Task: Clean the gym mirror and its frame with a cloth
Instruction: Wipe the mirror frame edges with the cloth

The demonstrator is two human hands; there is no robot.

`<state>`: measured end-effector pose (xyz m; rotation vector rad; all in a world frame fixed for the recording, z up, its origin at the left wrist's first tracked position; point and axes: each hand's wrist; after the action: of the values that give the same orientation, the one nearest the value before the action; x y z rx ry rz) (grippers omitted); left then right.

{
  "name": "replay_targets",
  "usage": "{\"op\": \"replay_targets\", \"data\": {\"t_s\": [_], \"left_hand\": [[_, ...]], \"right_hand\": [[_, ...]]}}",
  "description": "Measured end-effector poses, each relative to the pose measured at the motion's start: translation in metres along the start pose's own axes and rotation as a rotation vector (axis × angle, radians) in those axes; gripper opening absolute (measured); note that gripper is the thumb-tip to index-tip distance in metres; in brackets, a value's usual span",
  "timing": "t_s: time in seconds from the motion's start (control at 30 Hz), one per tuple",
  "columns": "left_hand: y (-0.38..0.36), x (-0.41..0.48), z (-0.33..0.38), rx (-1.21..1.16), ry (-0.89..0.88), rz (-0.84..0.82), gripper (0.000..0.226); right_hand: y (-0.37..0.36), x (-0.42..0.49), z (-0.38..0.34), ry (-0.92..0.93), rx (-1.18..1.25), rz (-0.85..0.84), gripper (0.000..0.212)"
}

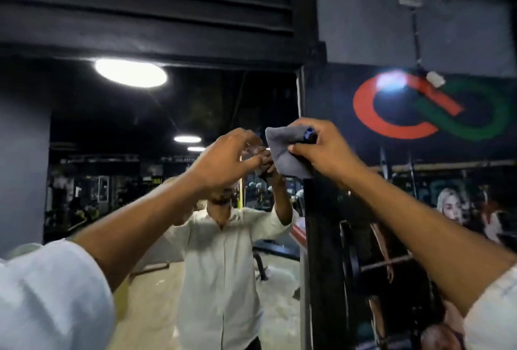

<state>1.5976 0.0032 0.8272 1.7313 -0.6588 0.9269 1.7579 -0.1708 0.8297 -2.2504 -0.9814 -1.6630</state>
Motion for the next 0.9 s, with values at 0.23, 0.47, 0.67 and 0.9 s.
{"op": "replay_targets", "data": {"t_s": [0.23,0.47,0.67,0.9], "left_hand": [[0.020,0.090,-0.020,0.330,-0.102,0.067,0.054],[0.015,0.162,-0.043,0.648,-0.185,0.087,0.075],[0.012,0.184,-0.088,0.853,0.006,0.219,0.099],[-0.006,0.183,-0.121,0.880,0.015,0.300,0.097]], "right_hand": [[0.039,0.090,-0.013,0.083,-0.179,-0.020,0.043],[0.073,0.168,0.001,0.206,-0.348,0.135,0.052],[0.100,0.224,0.018,0.353,-0.643,0.573,0.040],[0.002,0.247,0.074,0.341,-0.438,0.471,0.052]]}}
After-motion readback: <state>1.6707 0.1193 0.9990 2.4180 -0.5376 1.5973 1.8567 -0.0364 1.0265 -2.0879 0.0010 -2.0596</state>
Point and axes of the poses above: each hand's wrist, its own x-axis towards the middle knuckle, its own y-axis out of the back of the hand, z = x × y, and after that the axes turned 15 degrees about x, right-handed
